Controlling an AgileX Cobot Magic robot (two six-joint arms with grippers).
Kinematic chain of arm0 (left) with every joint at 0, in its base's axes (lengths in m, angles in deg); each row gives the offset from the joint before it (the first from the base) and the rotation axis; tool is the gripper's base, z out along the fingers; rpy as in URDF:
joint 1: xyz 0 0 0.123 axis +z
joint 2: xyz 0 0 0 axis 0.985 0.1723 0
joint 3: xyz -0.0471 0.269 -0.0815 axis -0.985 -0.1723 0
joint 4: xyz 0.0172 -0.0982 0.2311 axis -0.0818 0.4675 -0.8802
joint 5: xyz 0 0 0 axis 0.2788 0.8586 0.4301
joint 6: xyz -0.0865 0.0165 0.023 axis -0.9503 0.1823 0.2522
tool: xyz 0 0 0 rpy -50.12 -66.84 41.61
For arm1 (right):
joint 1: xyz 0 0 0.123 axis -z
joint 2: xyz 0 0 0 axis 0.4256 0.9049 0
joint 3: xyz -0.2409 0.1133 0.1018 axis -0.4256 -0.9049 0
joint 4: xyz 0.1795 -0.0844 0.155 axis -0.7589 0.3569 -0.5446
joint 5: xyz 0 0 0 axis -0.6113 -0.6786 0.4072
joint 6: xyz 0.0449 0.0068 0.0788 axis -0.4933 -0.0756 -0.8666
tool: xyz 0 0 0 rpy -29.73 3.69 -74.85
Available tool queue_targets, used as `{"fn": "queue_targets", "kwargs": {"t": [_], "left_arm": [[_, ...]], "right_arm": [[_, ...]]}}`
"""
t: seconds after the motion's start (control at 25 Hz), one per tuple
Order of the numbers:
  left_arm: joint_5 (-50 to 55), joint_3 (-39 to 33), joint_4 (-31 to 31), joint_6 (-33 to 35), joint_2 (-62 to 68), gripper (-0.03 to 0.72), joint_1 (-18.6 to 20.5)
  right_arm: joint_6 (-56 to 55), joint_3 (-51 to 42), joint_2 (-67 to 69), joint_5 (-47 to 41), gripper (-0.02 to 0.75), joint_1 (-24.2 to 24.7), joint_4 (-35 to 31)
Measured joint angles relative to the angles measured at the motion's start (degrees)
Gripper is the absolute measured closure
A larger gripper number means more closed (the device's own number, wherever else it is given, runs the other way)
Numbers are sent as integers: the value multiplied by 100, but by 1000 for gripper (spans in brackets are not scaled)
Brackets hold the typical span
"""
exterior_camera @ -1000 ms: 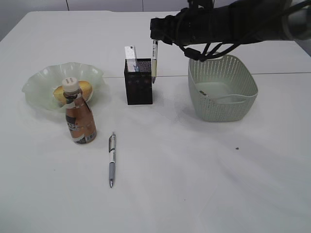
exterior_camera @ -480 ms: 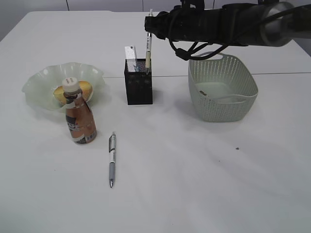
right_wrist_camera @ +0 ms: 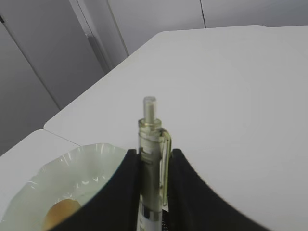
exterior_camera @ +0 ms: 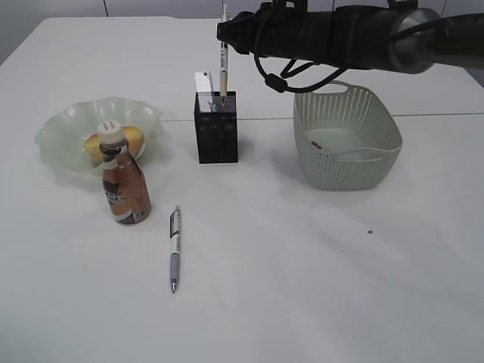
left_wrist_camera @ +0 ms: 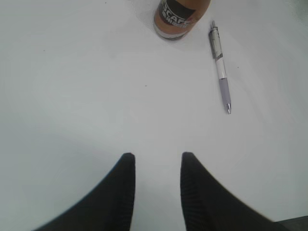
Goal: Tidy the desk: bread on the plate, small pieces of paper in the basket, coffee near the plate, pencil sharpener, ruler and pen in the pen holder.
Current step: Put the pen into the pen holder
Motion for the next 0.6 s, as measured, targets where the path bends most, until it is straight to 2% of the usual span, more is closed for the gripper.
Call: {"fn": "queue_targets", "kwargs": {"t": [0.6], "left_arm": [[0, 0, 16, 0, 0, 448, 0]], "right_arm": [[479, 68, 416, 69, 631, 21, 0]]}}
